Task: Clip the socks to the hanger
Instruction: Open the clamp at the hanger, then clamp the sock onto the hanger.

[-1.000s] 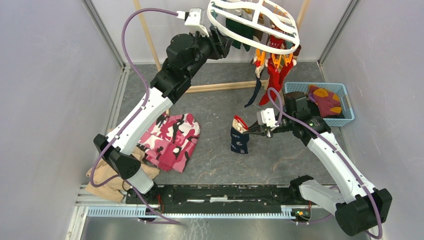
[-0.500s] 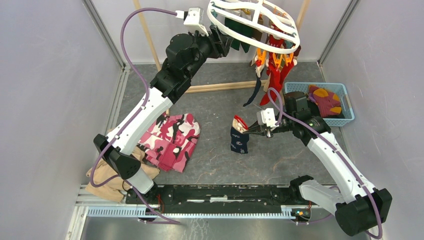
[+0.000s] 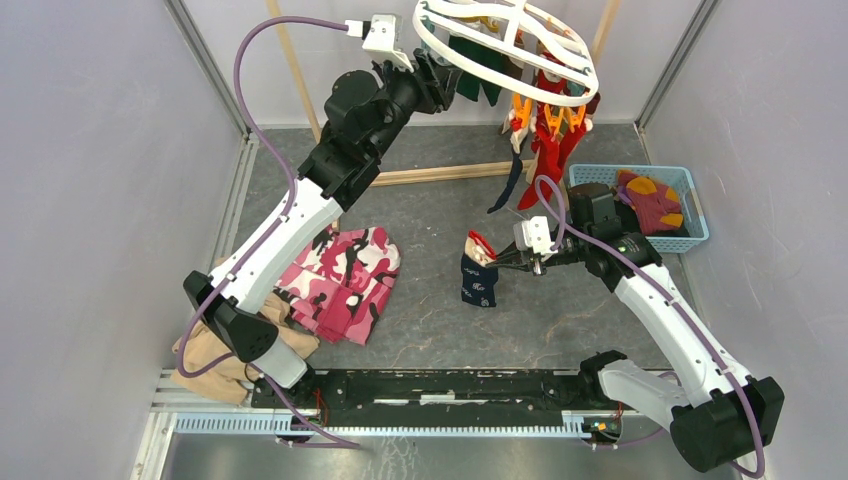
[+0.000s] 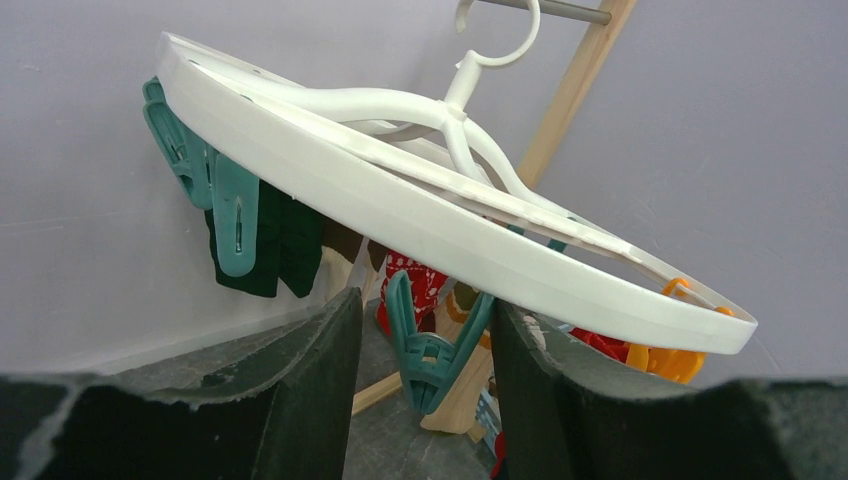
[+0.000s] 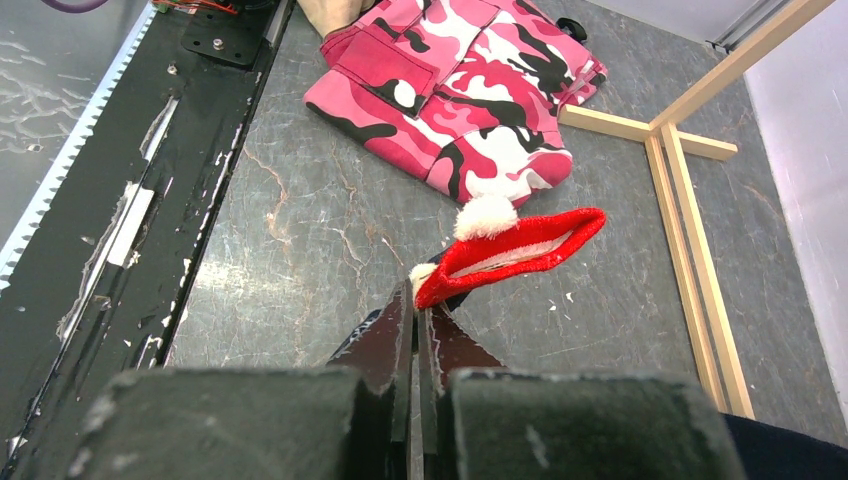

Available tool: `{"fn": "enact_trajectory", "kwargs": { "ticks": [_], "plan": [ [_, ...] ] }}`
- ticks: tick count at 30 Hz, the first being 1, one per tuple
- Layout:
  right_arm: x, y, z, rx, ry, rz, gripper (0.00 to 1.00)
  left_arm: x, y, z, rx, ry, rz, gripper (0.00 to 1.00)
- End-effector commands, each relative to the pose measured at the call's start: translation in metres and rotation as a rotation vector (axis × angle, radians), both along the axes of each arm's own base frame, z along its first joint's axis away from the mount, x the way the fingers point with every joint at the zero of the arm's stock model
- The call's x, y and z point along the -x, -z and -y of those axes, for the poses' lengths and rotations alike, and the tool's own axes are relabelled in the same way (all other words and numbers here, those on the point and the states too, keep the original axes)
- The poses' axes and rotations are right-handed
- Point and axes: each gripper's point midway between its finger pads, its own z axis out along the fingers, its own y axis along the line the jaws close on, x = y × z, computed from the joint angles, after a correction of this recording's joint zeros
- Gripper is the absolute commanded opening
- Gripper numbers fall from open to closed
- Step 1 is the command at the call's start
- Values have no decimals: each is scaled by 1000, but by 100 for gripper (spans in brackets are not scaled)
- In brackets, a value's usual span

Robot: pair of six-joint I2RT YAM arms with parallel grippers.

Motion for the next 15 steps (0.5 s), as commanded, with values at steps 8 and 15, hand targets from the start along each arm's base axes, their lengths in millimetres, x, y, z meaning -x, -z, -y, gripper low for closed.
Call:
{"fn": "enact_trajectory", "kwargs": {
  "ticks": [8, 15],
  "plan": [
    [0, -3, 1, -9, 4, 6, 0, 14, -34, -7, 21, 12, 116, 40],
    [0, -3, 1, -8, 6, 6, 0, 14, -35, -8, 33, 8, 99, 17]
  ]
}}
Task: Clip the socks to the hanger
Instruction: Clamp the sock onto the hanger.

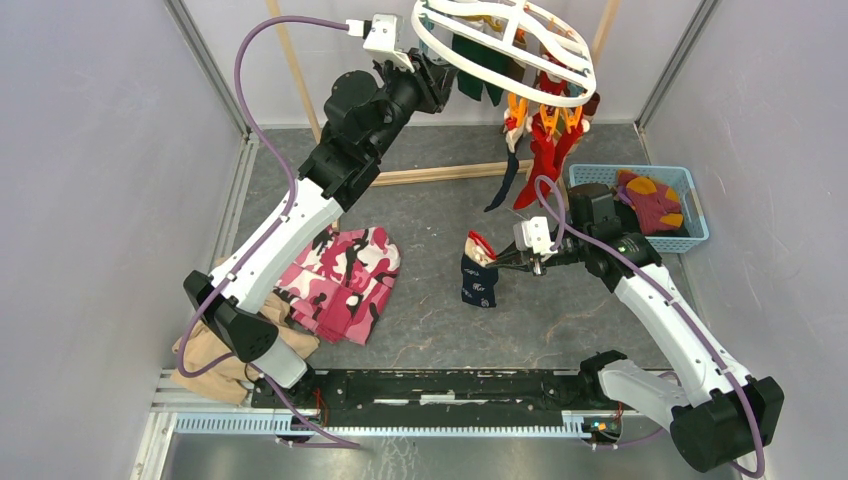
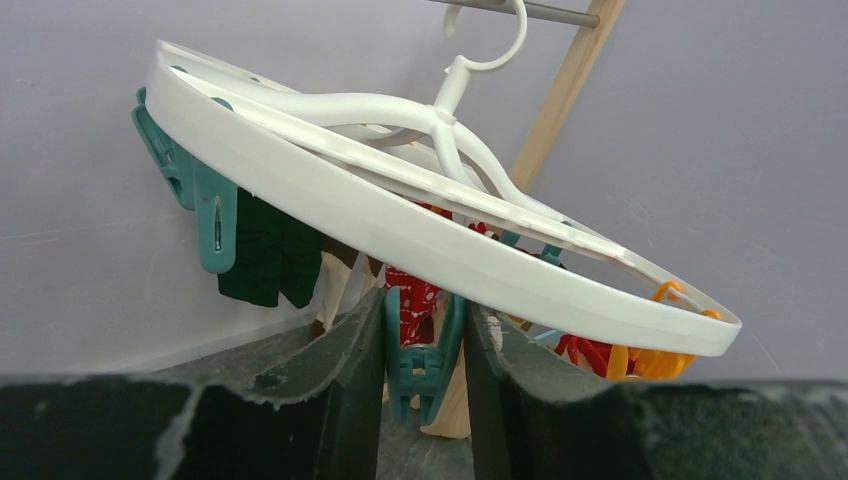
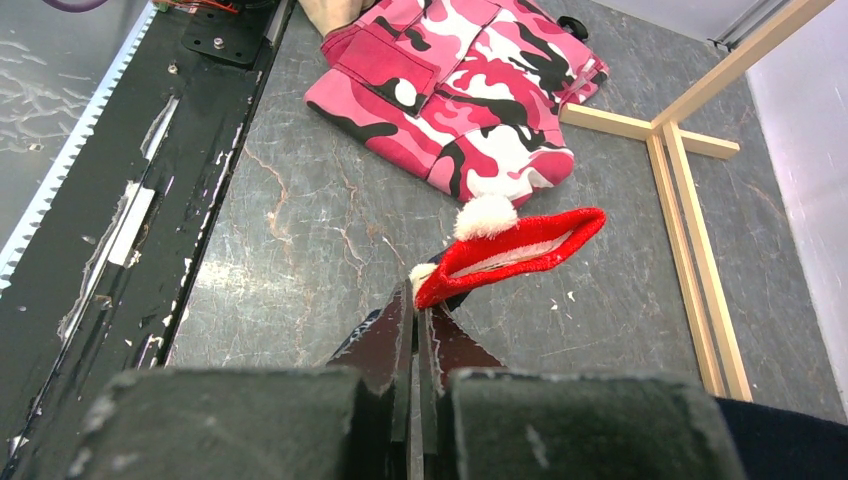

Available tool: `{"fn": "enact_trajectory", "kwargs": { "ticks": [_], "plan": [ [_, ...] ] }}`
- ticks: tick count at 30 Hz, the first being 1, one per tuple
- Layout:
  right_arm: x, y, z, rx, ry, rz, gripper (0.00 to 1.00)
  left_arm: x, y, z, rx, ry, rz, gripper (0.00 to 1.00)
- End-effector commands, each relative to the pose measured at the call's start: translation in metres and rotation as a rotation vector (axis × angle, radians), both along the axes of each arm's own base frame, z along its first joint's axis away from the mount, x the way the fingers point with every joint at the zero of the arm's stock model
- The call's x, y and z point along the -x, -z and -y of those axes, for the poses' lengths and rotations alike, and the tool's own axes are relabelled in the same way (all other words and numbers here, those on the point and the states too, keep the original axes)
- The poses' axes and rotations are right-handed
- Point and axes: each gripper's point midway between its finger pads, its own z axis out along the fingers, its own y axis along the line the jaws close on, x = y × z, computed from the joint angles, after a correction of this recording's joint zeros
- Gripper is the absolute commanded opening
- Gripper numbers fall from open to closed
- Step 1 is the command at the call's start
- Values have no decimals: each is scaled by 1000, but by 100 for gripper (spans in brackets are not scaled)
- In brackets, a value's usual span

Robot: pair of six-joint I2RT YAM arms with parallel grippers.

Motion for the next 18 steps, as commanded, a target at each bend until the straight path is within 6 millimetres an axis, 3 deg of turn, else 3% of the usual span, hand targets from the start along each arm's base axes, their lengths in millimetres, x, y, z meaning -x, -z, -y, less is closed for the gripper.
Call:
{"fn": "enact_trajectory", "kwargs": {
  "ticks": [1, 6, 12, 18],
  "plan": [
    [0, -4, 1, -9, 4, 11, 0, 12, -30, -10, 39, -5, 68, 13],
    [-3, -9, 3, 5, 23, 28, 0, 15, -28, -6, 45, -3, 49, 3],
    [-20, -33, -4, 3, 102, 28, 0, 17, -24, -4, 42, -49, 18, 2],
    [-54, -87, -20, -25, 261, 84, 0, 16, -18, -4, 52, -72, -15, 2]
  ]
}}
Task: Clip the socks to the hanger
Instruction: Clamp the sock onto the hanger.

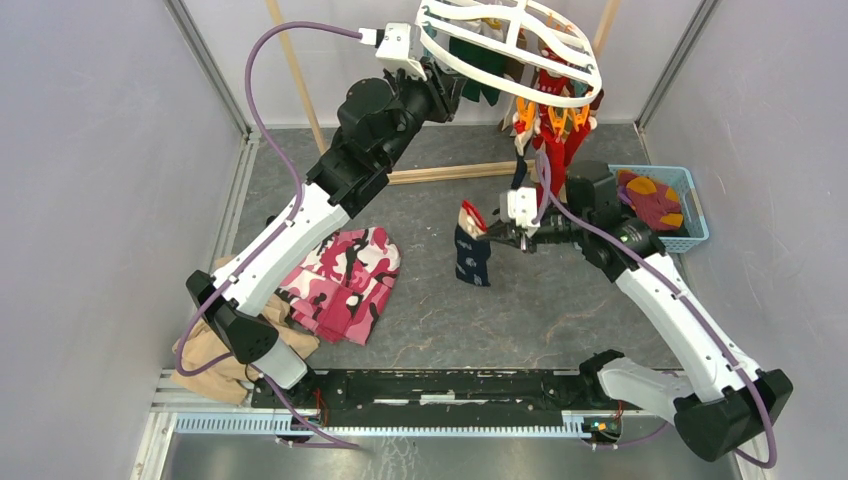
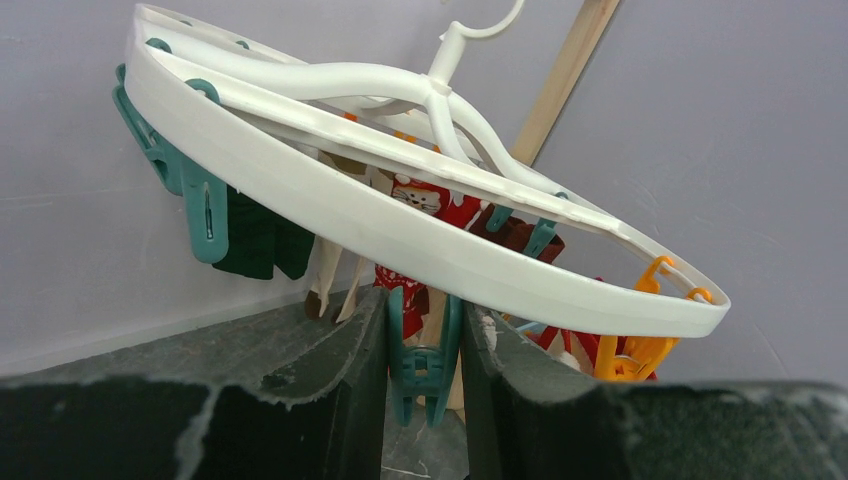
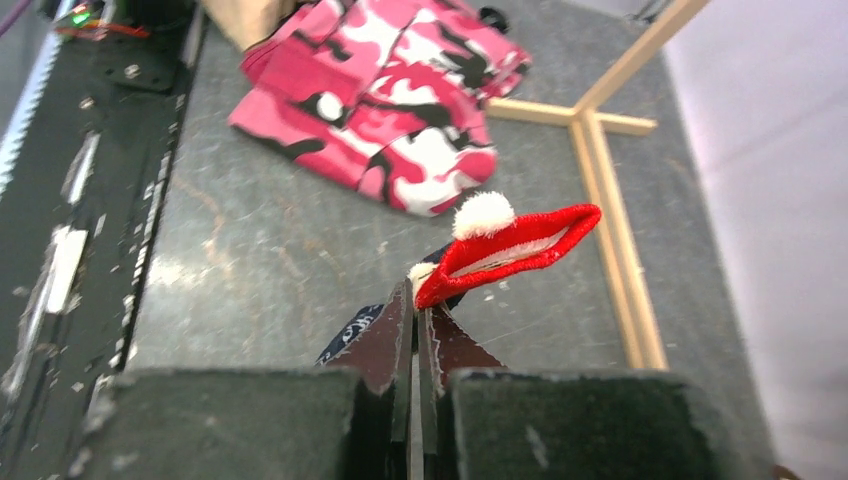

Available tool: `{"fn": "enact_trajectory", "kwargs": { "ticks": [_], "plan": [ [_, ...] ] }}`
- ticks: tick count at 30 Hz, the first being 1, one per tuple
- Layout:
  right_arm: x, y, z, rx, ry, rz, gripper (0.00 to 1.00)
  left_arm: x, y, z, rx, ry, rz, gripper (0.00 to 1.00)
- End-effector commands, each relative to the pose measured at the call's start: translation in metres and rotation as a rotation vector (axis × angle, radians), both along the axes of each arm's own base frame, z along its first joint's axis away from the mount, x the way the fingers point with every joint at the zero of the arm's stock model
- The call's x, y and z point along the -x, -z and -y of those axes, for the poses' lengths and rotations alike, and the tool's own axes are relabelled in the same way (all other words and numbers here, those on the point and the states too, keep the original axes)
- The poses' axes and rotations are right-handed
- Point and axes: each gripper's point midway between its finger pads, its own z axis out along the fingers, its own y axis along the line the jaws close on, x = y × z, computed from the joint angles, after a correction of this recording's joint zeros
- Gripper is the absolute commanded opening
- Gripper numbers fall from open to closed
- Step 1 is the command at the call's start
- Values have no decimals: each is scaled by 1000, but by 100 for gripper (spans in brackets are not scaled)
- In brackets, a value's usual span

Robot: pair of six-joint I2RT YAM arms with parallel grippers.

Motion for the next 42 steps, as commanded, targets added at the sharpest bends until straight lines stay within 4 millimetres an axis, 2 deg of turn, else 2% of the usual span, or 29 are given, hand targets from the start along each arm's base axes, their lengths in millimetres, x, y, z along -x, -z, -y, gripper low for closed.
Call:
{"fn": "enact_trajectory", "kwargs": {
  "ticks": [1, 7, 17, 27, 42],
  "plan": [
    [-39, -62, -10, -68, 178, 83, 0, 6, -27, -14, 65, -48, 25, 2],
    [-81, -102, -14, -130, 346, 132, 0, 6, -28, -9, 82, -40, 16, 2],
    [-115, -146, -24, -196, 452, 173, 0, 5, -29, -7, 94, -42, 14, 2],
    [-127, -165, -33, -241, 496, 179, 0, 4, -27, -4, 108, -33, 6, 2],
    [-130, -171, -42, -235, 494, 209, 0, 3, -27, 0, 119, -22, -1, 2]
  ]
}}
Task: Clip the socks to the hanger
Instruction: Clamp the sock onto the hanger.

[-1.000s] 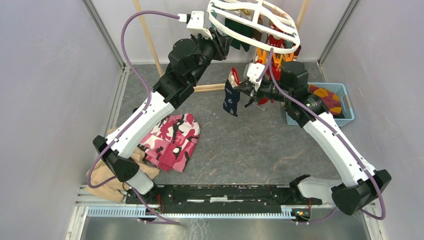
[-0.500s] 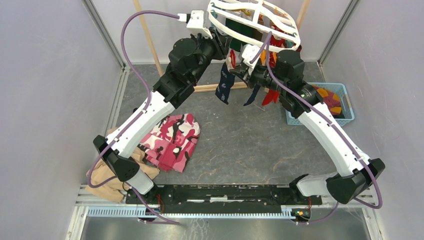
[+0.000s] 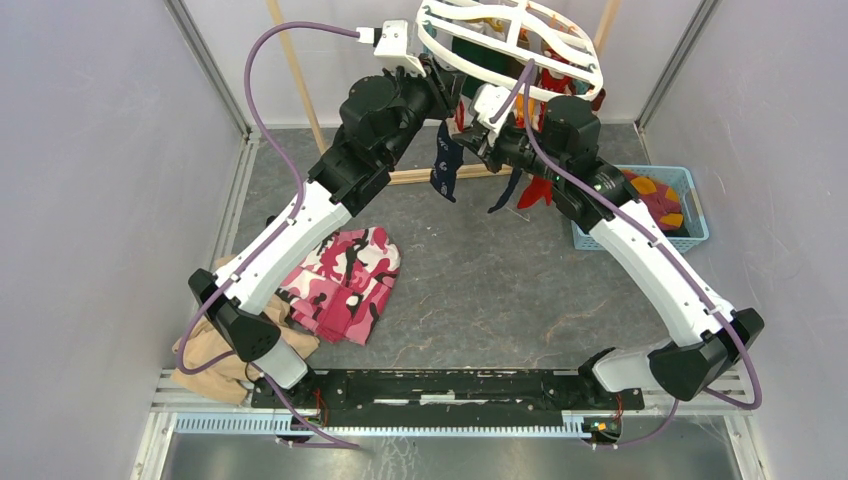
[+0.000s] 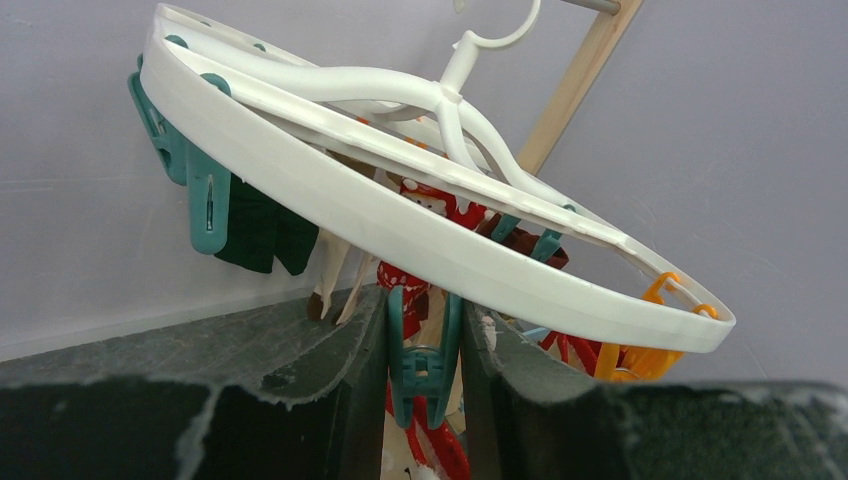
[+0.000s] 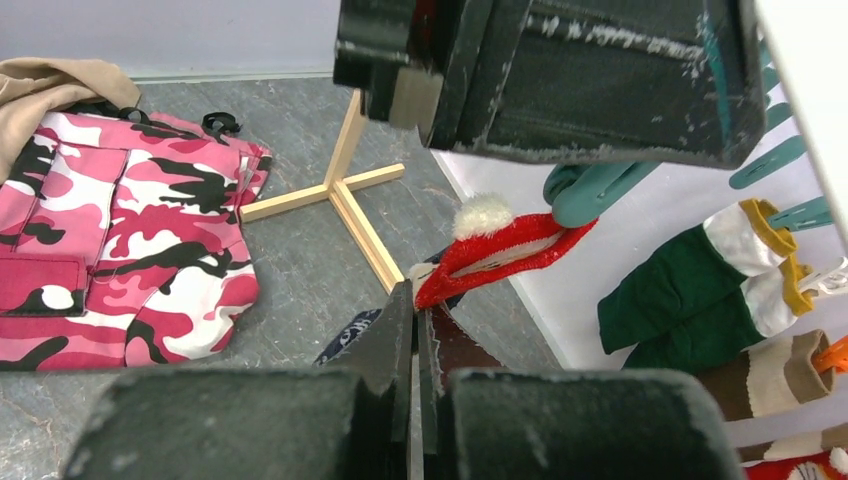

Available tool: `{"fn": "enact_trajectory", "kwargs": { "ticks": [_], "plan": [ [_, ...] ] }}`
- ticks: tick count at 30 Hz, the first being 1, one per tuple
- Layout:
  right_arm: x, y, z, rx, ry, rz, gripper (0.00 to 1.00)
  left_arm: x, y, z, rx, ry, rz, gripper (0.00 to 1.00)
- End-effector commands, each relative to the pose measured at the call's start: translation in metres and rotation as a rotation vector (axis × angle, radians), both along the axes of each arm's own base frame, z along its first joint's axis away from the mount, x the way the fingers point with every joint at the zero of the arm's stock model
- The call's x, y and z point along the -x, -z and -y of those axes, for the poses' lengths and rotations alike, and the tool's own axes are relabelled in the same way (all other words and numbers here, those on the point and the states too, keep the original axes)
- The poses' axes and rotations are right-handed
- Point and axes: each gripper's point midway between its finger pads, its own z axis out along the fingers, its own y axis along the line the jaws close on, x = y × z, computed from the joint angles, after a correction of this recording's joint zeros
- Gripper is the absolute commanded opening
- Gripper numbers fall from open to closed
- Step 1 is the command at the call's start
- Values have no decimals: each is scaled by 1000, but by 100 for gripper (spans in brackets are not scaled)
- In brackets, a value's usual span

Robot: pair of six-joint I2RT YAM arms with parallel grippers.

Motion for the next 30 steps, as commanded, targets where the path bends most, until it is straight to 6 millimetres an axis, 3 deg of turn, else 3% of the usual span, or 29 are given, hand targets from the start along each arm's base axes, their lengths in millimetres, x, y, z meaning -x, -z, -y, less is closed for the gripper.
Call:
{"fn": "enact_trajectory", "kwargs": {
  "ticks": [1, 23, 30],
  "plan": [
    [0, -36, 2, -52, 24, 77, 0, 5, -24, 0, 75, 5, 30, 2],
    [1, -57, -2, -56, 35, 128, 0, 4, -19, 4, 75, 15, 16, 2],
    [-8, -60, 5, -26, 97, 163, 0, 5, -21, 3, 83, 20, 15, 2]
  ]
}}
